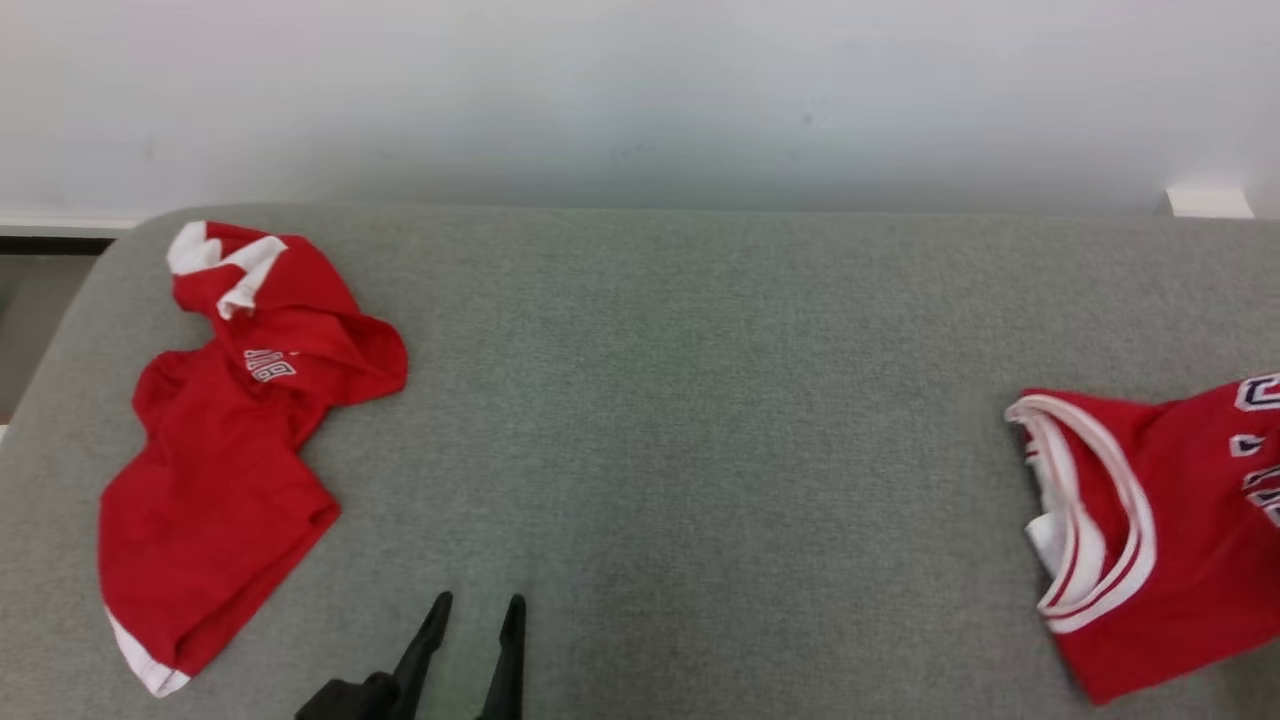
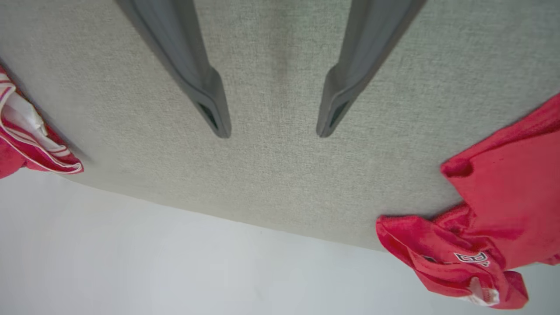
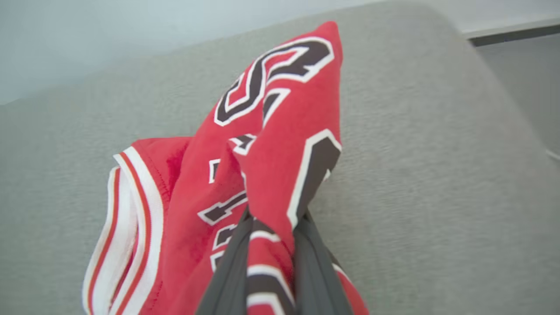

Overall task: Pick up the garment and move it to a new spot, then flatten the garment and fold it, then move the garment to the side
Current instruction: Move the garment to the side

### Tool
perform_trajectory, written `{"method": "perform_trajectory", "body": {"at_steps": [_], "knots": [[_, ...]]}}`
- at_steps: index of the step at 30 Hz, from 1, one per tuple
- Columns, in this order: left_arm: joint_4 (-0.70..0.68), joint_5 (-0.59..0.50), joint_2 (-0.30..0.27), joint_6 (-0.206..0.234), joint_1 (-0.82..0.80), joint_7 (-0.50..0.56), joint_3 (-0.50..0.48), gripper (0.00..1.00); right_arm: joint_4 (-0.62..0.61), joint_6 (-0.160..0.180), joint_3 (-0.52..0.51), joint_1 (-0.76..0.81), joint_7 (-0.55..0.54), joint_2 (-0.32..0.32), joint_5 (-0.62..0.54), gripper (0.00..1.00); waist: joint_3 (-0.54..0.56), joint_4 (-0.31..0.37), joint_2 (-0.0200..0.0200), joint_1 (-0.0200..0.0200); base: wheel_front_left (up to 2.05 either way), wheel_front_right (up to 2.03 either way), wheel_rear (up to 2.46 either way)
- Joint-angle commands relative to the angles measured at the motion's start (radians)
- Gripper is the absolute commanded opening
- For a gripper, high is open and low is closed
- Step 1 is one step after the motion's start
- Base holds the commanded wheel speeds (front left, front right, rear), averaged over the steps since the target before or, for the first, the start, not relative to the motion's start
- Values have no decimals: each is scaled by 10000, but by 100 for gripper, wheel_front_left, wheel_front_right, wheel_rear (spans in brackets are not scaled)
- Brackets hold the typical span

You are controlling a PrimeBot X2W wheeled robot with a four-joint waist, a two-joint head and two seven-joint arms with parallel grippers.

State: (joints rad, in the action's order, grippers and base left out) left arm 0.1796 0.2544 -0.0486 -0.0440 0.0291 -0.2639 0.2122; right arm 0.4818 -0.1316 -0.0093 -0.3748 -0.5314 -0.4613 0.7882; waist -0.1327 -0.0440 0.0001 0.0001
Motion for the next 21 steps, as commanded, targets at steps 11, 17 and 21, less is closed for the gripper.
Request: {"method": "perform_trajectory", "body": {"at_steps": [11, 17, 21], "knots": [[95, -480, -39, -427, -987, -5, 151, 100, 753, 21, -368, -1905, 1429, -1570, -3436, 7, -1289, 745, -1, -1, 0, 0, 0], [188, -381, -37, -387, -861, -5, 53, 100, 1807, 21, -1333, -2380, 2664, -1457, -5417, 100, -1161, 692, -1, -1, 0, 0, 0], [220, -244, -37, -334, -713, -5, 44, 100, 1942, 23, -1820, -2282, 3407, -1389, -6174, 100, -876, 693, -1, -1, 0, 0, 0]]}}
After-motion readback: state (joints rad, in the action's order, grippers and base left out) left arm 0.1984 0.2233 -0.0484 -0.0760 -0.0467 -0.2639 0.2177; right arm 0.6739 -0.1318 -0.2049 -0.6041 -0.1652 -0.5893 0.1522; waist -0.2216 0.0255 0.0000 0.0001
